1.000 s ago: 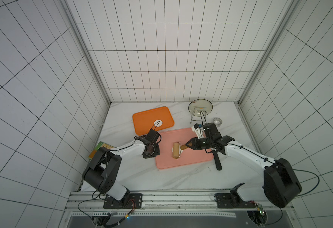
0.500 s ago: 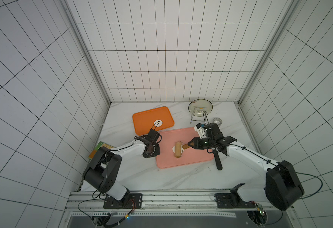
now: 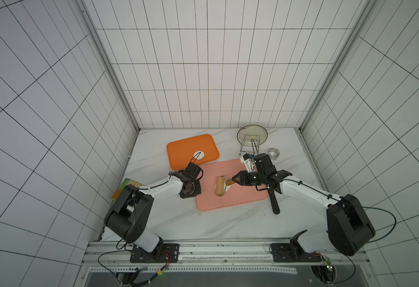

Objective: Roll out the dumpling wrappers from the dough
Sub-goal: Flatten out the dough on the work surface.

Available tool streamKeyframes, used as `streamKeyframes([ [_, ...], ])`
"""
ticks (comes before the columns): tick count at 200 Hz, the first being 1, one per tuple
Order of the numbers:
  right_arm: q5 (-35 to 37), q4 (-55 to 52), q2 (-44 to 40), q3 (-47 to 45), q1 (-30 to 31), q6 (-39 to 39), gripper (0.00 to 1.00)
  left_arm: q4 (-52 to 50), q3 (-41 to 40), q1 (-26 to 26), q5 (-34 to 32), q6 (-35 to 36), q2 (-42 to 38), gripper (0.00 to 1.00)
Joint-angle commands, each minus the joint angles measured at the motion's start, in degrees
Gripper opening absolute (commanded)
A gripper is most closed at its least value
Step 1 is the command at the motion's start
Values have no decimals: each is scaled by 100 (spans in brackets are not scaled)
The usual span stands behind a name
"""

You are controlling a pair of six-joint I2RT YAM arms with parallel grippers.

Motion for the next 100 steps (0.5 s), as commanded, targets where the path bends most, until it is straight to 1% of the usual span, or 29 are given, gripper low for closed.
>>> streamKeyframes([
  [1, 1772, -1173, 756, -409, 35, -207, 0, 98, 74, -48, 178, 116, 98, 0],
  [37, 1734, -1070, 799, -407, 35, -108, 0, 124, 29, -52, 195, 98, 85, 0],
  [53, 1750, -1176, 687, -373, -6, -71, 0, 91, 23, -47, 183, 89, 100, 0],
  [87, 1967, -1429, 41, -659, -548, -85, 0, 93, -114, 25, 160, 19, 10, 0],
  [100, 2106, -1505, -85, -755, -640, -163, 0, 120, -162, 53, 177, 19, 9, 0],
])
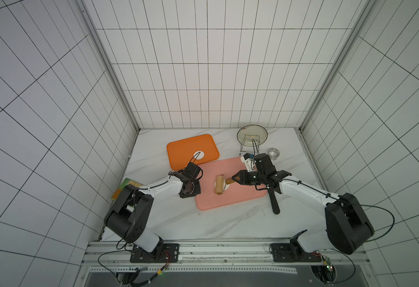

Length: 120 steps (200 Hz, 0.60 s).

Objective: Roll out the dumpling wrappers from the dough
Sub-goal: Flatten out the dough on the work surface.

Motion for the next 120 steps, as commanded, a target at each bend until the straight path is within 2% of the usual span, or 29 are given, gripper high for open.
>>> streamKeyframes([
  [1, 2098, -1665, 110, -581, -482, -300, 0, 98, -147, 14, 203, 50, 10, 0],
  [51, 2217, -1708, 111, -616, -515, -307, 0, 150, -160, 14, 263, 50, 33, 0],
  [120, 1980, -1144, 750, -435, 108, 141, 0, 250, -130, -201, 336, -25, 169, 0],
])
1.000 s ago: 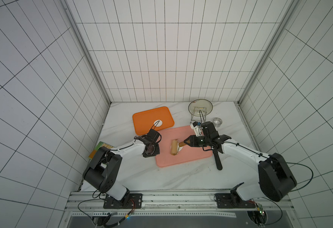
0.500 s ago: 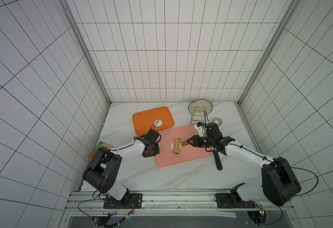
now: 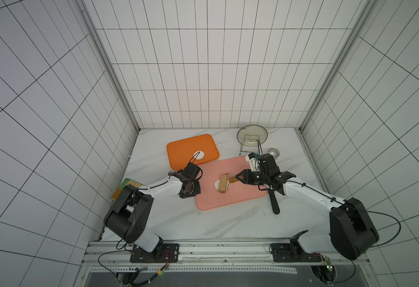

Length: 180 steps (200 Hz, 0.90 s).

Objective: Roll out the dumpling wrappers from the dough
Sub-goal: Flatten out the dough on the work surface.

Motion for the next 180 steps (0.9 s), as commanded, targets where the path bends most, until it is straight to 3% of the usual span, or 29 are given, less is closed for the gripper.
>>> streamKeyframes([
  [1, 1705, -1206, 736, -399, 109, -61, 0, 197, -104, -190, 325, 36, 181, 0],
  [99, 1600, -836, 1400, -313, 177, 28, 0, 171, -80, -219, 334, 47, 172, 0],
  [180, 1761, -938, 995, -480, 62, -31, 0, 105, -77, -210, 246, 30, 156, 0],
])
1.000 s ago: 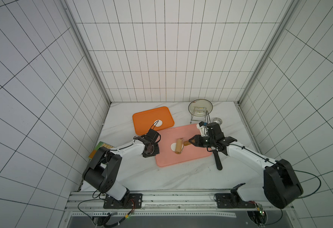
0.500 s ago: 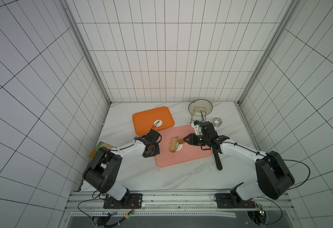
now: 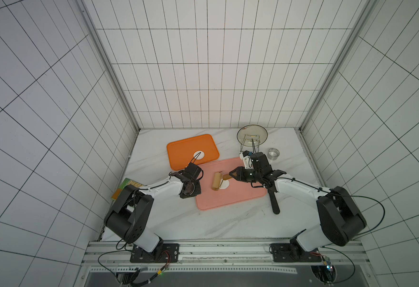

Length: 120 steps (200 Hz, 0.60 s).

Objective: Roll out the dumpling wrappers from the dough
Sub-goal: Flatten out the dough on the work surface.

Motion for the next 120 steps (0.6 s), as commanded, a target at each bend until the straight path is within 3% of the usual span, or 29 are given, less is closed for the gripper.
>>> streamKeyframes([
  [1, 1740, -1731, 343, -611, -139, -399, 0, 107, -82, -142, 364, 54, 152, 0],
  [52, 2024, -2190, -319, -708, -440, -622, 0, 151, -129, -133, 375, 62, 207, 0],
  [120, 1996, -1705, 574, -352, 238, -326, 0, 225, -147, -282, 399, 0, 247, 0],
])
